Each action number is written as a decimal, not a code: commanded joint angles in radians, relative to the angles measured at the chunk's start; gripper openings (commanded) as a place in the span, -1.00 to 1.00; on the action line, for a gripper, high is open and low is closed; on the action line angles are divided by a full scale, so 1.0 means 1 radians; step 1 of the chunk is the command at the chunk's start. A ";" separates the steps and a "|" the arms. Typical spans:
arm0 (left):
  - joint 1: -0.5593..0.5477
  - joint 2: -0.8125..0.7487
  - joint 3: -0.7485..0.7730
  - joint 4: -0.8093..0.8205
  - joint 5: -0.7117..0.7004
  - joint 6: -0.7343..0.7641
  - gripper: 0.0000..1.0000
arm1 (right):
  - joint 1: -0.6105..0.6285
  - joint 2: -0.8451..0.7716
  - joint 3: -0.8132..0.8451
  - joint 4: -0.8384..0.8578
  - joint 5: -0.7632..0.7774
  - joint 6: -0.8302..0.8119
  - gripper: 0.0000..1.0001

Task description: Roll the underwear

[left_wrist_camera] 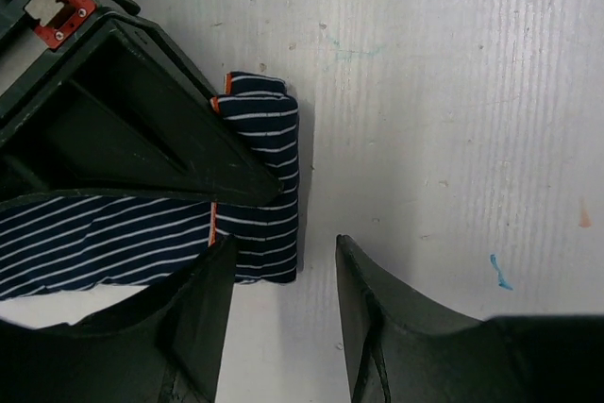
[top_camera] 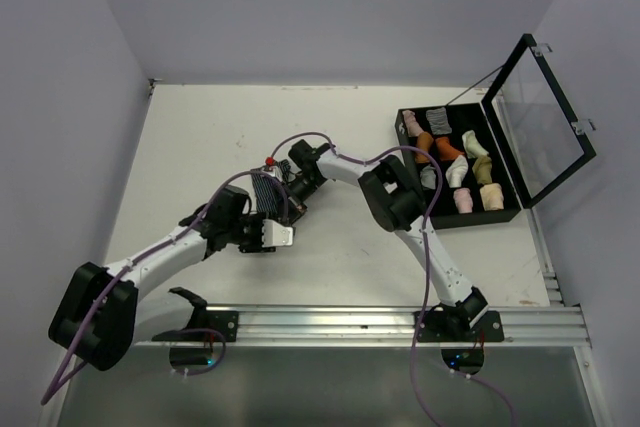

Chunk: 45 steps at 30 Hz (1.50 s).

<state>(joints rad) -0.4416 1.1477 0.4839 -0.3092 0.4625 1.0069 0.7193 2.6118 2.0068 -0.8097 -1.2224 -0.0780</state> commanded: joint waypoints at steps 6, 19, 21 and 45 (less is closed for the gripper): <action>-0.104 0.139 -0.005 0.153 -0.119 -0.016 0.02 | 0.014 0.100 -0.029 -0.008 0.236 -0.051 -1.00; -0.177 0.323 0.065 -0.131 -0.160 -0.050 -0.93 | -0.007 0.001 -0.092 -0.040 0.259 -0.120 -0.47; -0.166 0.330 0.070 -0.177 -0.127 -0.041 -1.00 | -0.043 -0.066 -0.138 -0.022 0.273 -0.103 -0.20; 0.158 1.072 0.803 -0.921 0.260 0.065 -1.00 | -0.143 -0.900 -0.733 0.446 0.555 -0.348 -0.07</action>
<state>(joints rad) -0.2955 2.0598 1.3121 -1.1088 0.8303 1.0313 0.5064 1.7756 1.3148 -0.4316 -0.7357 -0.3004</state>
